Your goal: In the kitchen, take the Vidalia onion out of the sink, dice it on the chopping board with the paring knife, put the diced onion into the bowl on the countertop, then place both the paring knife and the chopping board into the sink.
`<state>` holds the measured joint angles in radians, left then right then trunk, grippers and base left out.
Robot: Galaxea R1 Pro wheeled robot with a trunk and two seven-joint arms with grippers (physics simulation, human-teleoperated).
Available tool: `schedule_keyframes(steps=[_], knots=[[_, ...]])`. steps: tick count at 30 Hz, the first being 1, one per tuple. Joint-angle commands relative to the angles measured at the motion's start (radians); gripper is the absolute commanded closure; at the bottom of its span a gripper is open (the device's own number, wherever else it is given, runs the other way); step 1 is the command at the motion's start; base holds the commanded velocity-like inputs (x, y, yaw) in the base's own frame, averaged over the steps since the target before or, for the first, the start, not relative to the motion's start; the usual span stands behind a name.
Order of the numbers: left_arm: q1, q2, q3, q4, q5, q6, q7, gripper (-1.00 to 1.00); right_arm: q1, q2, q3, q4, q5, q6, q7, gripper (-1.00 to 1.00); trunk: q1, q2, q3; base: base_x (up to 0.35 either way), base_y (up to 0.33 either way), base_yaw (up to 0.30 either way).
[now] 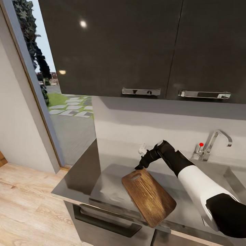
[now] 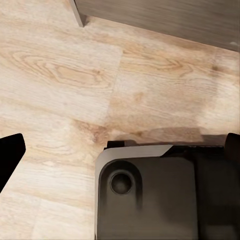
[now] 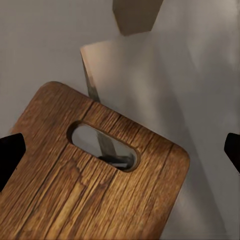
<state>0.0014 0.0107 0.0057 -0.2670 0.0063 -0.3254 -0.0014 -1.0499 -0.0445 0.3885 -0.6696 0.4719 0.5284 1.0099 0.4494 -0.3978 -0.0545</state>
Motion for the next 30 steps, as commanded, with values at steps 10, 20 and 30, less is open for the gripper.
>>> schedule_keyframes(steps=[10,20,30], knots=[[0.0,0.0,0.001,0.002,0.001,-0.001,0.0,-1.0,0.0,-0.003,0.003,-0.002,0.004,0.005,0.004,-1.0,0.001,-0.002,-0.016,0.035,-0.024,0.0],[0.0,0.0,0.0,0.002,0.0,-0.001,-0.001,-1.0,0.0,-0.003,0.003,-0.001,0.004,0.005,0.004,-1.0,0.001,-0.002,-0.031,0.007,-0.002,0.0],[0.0,0.0,0.0,0.002,0.001,-0.001,-0.001,-1.0,0.0,-0.003,0.004,0.004,0.004,0.005,0.004,-1.0,0.001,-0.002,-0.047,0.0,0.0,0.0]])
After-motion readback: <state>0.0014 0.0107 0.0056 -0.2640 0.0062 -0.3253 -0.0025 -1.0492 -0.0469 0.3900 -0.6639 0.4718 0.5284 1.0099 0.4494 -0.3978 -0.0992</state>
